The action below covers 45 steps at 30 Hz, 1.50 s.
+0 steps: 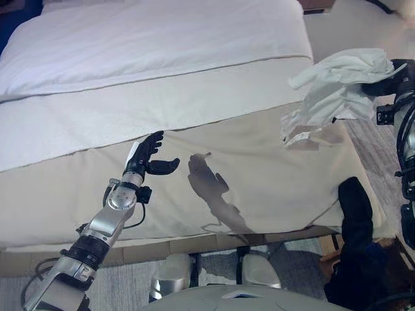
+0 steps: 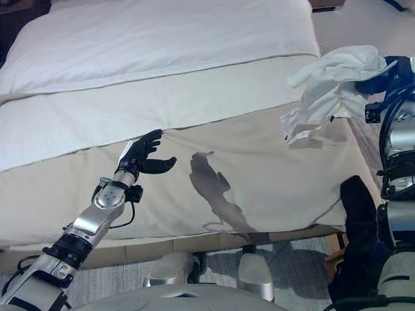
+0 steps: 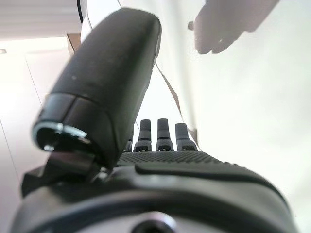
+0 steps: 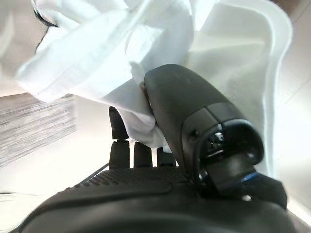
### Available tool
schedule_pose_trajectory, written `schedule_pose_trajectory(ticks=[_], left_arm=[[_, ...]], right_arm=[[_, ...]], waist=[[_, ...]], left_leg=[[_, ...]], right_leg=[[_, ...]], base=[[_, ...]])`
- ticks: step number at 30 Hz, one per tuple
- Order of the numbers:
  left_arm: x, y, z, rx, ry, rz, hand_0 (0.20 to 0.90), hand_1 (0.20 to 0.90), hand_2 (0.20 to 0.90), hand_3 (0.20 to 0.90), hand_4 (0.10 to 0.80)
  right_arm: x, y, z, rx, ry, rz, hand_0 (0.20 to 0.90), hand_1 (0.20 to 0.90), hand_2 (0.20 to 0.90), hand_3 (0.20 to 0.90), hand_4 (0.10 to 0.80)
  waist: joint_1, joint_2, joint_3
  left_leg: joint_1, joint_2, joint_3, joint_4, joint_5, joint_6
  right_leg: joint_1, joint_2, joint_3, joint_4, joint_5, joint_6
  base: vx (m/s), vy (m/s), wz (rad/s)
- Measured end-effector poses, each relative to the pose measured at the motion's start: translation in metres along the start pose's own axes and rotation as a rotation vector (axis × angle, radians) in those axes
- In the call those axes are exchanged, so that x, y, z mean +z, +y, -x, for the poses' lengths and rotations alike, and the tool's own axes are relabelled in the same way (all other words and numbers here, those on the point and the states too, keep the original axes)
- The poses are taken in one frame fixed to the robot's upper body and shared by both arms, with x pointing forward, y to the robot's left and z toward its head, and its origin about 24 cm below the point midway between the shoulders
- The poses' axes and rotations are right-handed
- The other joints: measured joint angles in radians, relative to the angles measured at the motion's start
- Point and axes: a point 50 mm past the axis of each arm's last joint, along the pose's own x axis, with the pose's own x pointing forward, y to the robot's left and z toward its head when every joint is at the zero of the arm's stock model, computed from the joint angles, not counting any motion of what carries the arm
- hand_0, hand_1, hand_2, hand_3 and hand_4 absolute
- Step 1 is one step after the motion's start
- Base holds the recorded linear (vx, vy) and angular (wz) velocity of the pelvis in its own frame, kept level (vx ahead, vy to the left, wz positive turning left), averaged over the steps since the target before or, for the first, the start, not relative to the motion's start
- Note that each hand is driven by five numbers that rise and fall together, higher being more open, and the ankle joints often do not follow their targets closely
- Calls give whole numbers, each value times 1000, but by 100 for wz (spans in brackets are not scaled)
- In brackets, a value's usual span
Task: Pick up the clothes from the bed and place them into the basket
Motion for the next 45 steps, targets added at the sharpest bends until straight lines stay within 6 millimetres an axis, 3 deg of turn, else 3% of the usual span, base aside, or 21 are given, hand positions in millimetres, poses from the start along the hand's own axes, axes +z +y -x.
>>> schedule_pose_trajectory(ticks=[1,2,3,5,6,7,8,9,11,13,14,17,20,25,34,39,45], left_arm=[[1,0,0,8,-4,8,900,900,900,900,800],[3,5,-2,26,-9,15,900,900,900,900,800],[3,7,-3,44,-6,33,900,900,900,900,800],[0,12,-4,69,9,34,900,900,900,900,800],[0,15,-4,84,9,33,900,900,900,900,800],[1,19,-4,111,5,38,900,900,900,900,800],[5,25,-5,158,-6,65,900,900,900,900,800],[5,26,-5,175,-6,83,900,900,900,900,800],[5,29,-5,207,-5,94,900,900,900,900,800],[5,32,-5,226,-6,105,900,900,900,900,800],[5,34,-5,242,-4,113,900,900,900,900,800],[0,35,-2,257,13,124,900,900,900,900,800],[-2,34,-2,256,21,125,900,900,900,900,800],[-8,32,2,253,41,127,900,900,900,900,800],[-19,20,8,196,77,149,900,900,900,900,800],[-26,11,12,141,100,129,900,900,900,900,800],[-34,6,17,117,126,117,900,900,900,900,800]], right_arm=[[2,1,1,4,-12,-7,300,300,300,200,100],[-1,7,4,17,-21,-5,300,300,300,200,100],[-7,13,7,38,-18,5,300,300,300,200,100],[-13,26,10,56,-7,-24,300,300,300,200,100],[-13,32,11,65,-10,-40,300,300,300,200,100],[-12,40,11,77,-11,-54,300,300,300,200,100],[-15,49,13,97,0,-69,300,300,300,200,100],[-19,52,13,106,14,-77,300,300,300,200,100],[-28,54,15,112,37,-76,300,300,300,200,100],[-33,54,17,96,29,-79,300,300,300,200,100],[-36,55,18,95,34,-89,300,300,300,200,100],[-42,57,19,66,57,-92,300,300,300,200,100],[-46,56,19,54,79,-117,300,300,300,200,100],[-45,47,18,15,80,-152,300,300,300,200,100],[-50,47,18,8,100,-122,300,300,300,200,100],[-76,39,19,-93,228,-50,300,300,300,200,100],[-92,35,20,-121,326,-17,300,300,300,200,100]], waist=[[-5,18,-11],[-17,18,-14],[-23,1,-16],[-41,-15,-27],[-37,-15,-28],[-25,-14,-36],[-12,-10,-38],[-9,-8,-38],[4,-6,-40],[6,-6,-40],[17,-14,-43],[8,-11,-47],[-10,-9,-49],[-30,-7,-51],[-28,2,-57],[-11,35,-85],[-4,61,-100]], left_leg=[[30,-5,-30,-63,14,4],[34,15,-10,-78,21,-29],[26,12,9,-67,28,-39],[23,18,82,-68,26,-36],[16,37,131,-76,26,-30],[-7,60,184,-74,21,-2],[-16,95,261,-93,27,10],[-16,103,274,-92,30,7],[-15,104,320,-89,31,4],[-15,106,364,-94,41,-11],[-15,92,375,-94,42,-15],[-15,82,354,-97,56,-37],[-11,95,341,-112,68,-54],[-5,100,343,-143,89,-82],[-5,105,338,-147,94,-85],[-9,103,311,-192,124,-88],[-38,97,305,-216,149,-82]], right_leg=[[-24,23,21,4,9,9],[-38,44,42,9,17,20],[-55,48,59,10,45,32],[-92,62,19,-3,131,42],[-108,74,-22,-32,194,46],[-110,85,-64,-114,273,71],[-133,88,-186,-3,153,5],[-132,81,-220,58,103,-14],[-57,10,-277,129,1,6],[-5,-31,-303,42,-1,8],[15,-37,-312,-10,23,5],[59,-31,-296,-112,52,24],[65,-6,-288,-135,69,18],[59,2,-273,-152,79,14],[59,1,-276,-153,80,14],[47,2,-297,-154,79,14],[11,0,-299,-155,79,14]], base=[[-80,73,-103],[-124,70,-92],[-258,132,-93],[-339,130,-106],[-298,63,-129],[-250,34,-166],[-153,7,-146],[-77,-6,-131],[-50,-71,-89],[-36,-120,-58],[-15,-100,-49],[-2,-131,-25],[-3,-113,-8],[-11,-109,-8],[24,-122,1],[-6,-76,15],[6,-44,4]])
